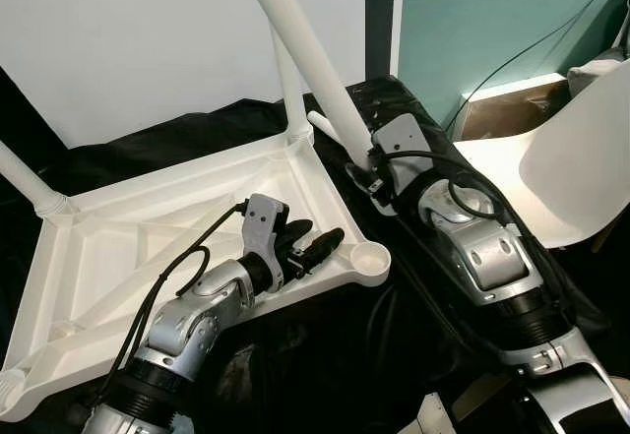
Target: Building children table
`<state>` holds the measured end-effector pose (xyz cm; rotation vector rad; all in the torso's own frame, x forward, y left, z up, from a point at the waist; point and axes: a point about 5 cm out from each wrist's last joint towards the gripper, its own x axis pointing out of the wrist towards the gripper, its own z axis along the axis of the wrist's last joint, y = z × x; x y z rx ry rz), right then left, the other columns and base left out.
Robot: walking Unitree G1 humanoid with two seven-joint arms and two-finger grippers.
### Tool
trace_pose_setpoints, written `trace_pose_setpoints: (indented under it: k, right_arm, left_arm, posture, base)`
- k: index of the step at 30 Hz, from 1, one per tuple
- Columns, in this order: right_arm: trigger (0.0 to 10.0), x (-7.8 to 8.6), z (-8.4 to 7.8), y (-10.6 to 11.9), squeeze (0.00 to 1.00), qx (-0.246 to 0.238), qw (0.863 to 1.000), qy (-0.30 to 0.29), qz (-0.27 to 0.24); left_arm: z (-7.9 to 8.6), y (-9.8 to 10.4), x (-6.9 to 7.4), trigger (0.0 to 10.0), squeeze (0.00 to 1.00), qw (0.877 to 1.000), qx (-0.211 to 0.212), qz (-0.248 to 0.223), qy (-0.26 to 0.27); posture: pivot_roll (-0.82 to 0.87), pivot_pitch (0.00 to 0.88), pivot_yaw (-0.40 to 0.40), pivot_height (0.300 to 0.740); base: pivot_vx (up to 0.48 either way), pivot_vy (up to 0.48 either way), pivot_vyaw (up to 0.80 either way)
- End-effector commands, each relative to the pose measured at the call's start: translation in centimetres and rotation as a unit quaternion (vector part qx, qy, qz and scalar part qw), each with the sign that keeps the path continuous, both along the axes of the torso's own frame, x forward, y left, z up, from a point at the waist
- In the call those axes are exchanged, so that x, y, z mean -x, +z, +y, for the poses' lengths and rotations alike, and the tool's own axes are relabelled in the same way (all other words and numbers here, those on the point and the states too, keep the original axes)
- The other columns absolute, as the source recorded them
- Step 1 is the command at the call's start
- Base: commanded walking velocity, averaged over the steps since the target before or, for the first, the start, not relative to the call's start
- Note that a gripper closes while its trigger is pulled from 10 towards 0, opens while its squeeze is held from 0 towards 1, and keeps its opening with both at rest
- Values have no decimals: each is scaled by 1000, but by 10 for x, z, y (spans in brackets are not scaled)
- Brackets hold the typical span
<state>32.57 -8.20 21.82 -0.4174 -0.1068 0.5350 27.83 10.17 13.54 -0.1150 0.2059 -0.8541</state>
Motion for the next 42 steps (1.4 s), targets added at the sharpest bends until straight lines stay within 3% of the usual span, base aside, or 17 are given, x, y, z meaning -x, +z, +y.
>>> trace_pose_setpoints:
  k: [1, 3, 10, 24, 34, 42]
  right_arm:
    - [10000, 4, 4, 8, 0, -16, 1000, 11, -18]
    - [10000, 14, 14, 6, 0, -38, 999, 37, -11]
    - [10000, 23, 23, 2, 0, -56, 995, 78, 5]
    - [10000, 31, 28, -3, 0, -69, 993, 89, 26]
    - [10000, 31, 25, -8, 0, -72, 994, 74, 32]
    - [10000, 29, 22, -9, 0, -73, 995, 62, 35]
  left_arm:
    - [-8, 2, 26, 10000, 0, 964, 37, -2, -263]
    - [1, -9, 33, 10000, 0, 956, -7, 19, -291]
    - [11, -23, 45, 10000, 0, 943, -60, 47, -324]
    - [7, -46, 60, 10000, 0, 923, -105, 85, -361]
    - [-2, -49, 60, 10000, 0, 925, -87, 83, -361]
    - [3, -35, 50, 10000, 0, 935, -28, 83, -343]
  posture:
    - [-36, 0, 118, 740]
    - [-36, 0, 118, 740]
    - [-21, 0, 112, 740]
    - [-20, 0, 112, 740]
    - [-31, 0, 118, 740]
    - [-32, 0, 125, 740]
  base:
    - [0, 0, 0]
    - [0, 0, 0]
    - [0, 0, 0]
    - [0, 0, 0]
    - [0, 0, 0]
    - [0, 0, 0]
